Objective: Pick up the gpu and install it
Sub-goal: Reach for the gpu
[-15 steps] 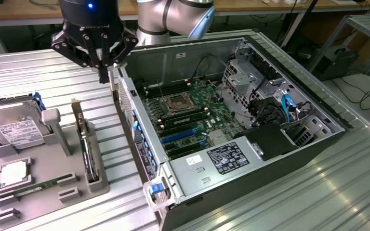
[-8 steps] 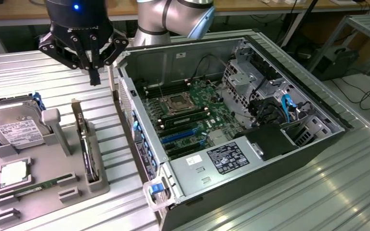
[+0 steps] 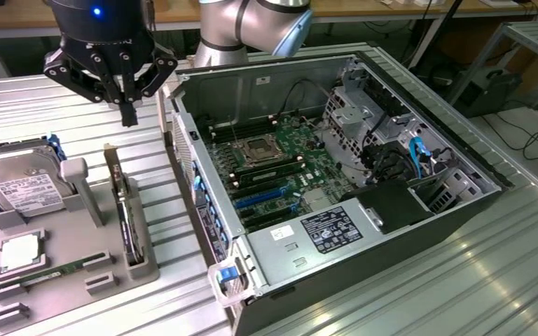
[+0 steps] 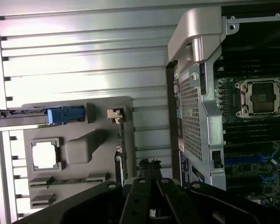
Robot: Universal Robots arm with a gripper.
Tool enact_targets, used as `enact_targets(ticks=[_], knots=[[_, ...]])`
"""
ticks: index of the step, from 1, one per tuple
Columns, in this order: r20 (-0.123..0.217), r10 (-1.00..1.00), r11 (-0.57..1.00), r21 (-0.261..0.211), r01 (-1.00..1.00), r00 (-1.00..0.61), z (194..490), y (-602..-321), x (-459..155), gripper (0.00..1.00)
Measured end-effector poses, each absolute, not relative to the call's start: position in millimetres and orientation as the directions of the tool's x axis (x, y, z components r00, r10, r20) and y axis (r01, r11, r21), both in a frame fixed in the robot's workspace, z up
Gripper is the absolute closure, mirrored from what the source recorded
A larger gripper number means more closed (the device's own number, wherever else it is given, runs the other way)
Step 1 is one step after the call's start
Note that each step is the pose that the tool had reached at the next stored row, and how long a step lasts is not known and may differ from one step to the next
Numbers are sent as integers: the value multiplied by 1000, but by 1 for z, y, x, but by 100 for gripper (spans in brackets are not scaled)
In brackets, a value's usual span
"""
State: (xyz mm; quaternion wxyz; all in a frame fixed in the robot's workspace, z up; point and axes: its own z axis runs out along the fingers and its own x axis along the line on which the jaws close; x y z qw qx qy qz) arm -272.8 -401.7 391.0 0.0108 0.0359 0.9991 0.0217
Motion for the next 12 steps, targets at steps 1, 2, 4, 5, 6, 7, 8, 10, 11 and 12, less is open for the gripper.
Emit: enact_targets(ticks=[1,2,4,5,6,7,8,10,11,12], knots=[[-20,72,996,44,71,-997,391,-402,-274,89],[-20,72,996,44,71,-997,391,-402,-275,89],[-20,72,996,44,71,-997,391,-402,-277,89],[-19,72,996,44,71,-997,391,-402,-278,89],[-19,72,996,44,71,-997,391,-402,-279,89],[-19,72,996,44,71,-997,391,-402,-280,89],[-19,72,996,44,71,-997,391,-402,-282,89],[-19,72,996,44,71,-997,391,-402,-284,89],[-19,72,996,44,71,-997,391,-402,-285,89],[-18,72,996,44,71,-997,390,-402,-286,89]])
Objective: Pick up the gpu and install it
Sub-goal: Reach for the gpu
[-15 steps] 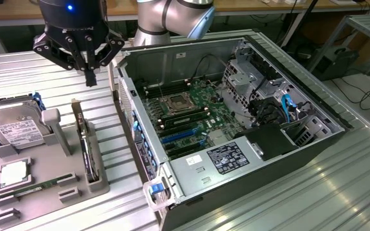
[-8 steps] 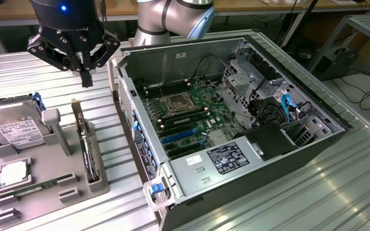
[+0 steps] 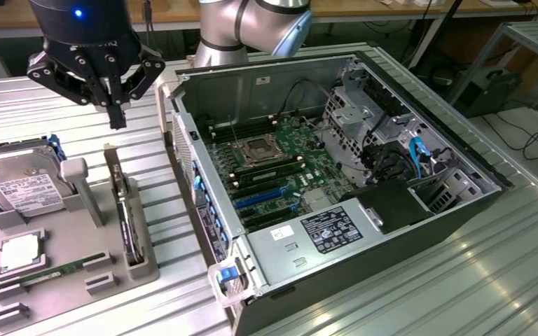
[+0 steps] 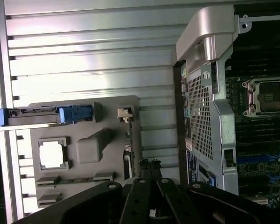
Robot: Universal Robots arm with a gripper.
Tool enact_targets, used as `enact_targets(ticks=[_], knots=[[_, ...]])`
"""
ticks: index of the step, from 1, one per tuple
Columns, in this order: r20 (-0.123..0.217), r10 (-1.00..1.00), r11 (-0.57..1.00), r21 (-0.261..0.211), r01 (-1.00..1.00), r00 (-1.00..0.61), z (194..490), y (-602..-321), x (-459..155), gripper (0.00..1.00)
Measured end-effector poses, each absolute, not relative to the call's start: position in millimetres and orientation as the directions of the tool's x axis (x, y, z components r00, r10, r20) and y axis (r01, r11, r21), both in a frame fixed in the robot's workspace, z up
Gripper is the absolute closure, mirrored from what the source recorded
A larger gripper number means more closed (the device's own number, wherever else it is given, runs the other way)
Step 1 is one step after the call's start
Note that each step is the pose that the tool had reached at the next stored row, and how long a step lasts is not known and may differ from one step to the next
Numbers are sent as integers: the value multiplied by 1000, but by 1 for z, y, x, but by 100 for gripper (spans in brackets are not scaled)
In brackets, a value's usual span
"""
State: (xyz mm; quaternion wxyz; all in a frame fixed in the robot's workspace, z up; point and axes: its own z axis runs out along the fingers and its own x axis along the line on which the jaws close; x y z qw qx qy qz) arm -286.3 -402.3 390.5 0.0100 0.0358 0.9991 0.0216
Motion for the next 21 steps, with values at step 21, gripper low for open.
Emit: enact_targets(ticks=[21], knots=[[-11,66,997,43,66,-998,388,-415,-312,89]])
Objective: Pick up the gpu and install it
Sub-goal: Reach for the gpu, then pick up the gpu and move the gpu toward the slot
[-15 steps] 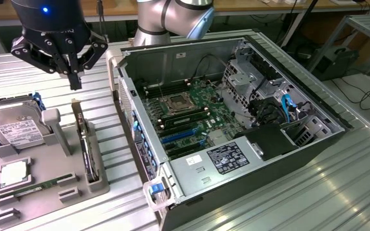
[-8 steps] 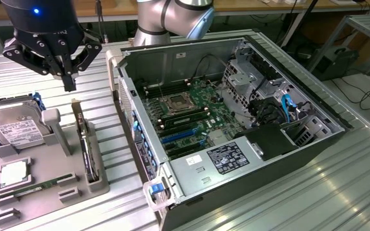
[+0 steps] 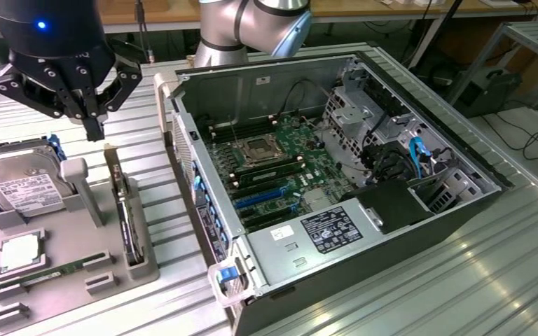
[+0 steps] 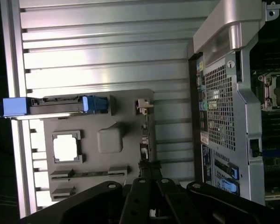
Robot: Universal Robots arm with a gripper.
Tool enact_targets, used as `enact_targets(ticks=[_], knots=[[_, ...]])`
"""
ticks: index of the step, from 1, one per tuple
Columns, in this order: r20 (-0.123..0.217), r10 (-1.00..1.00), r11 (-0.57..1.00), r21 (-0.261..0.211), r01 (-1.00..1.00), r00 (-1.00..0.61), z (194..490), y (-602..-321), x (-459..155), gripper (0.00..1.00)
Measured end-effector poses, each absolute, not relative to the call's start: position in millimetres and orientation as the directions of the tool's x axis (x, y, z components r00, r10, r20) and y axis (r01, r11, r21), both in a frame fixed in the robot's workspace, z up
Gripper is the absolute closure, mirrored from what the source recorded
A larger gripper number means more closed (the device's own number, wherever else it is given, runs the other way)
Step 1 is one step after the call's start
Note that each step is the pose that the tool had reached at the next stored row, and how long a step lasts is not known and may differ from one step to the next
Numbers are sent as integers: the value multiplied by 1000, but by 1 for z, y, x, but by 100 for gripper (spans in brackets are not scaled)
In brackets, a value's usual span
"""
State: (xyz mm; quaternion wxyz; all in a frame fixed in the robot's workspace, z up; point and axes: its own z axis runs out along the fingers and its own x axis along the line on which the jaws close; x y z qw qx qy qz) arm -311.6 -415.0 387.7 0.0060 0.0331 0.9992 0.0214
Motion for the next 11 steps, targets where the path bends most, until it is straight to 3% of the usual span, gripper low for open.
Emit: enact_targets(ticks=[11], knots=[[-10,63,997,43,62,-998,387,-420,-314,89]])
